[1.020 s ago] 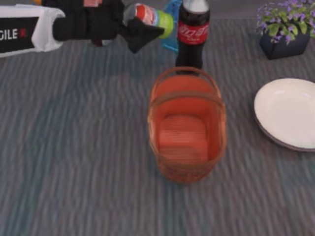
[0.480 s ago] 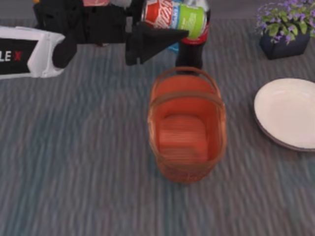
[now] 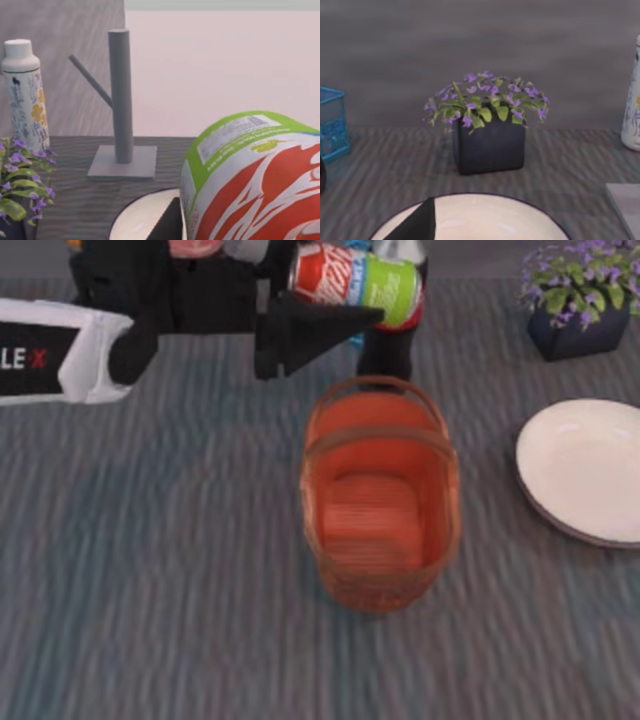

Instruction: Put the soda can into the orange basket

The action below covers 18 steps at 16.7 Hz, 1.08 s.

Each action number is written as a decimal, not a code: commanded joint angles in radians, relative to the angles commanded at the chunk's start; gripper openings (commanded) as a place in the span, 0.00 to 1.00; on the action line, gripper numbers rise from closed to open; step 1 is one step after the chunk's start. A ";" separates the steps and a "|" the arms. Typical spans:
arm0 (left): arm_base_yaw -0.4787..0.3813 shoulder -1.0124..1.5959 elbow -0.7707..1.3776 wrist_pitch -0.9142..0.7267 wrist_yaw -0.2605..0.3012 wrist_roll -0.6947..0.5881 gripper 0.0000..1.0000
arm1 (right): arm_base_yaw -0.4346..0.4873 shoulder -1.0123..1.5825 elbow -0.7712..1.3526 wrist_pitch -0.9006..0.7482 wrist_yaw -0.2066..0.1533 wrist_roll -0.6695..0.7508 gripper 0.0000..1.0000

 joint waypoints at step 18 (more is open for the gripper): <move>0.019 0.220 -0.102 0.330 0.003 -0.005 0.38 | 0.000 0.000 0.000 0.000 0.000 0.000 1.00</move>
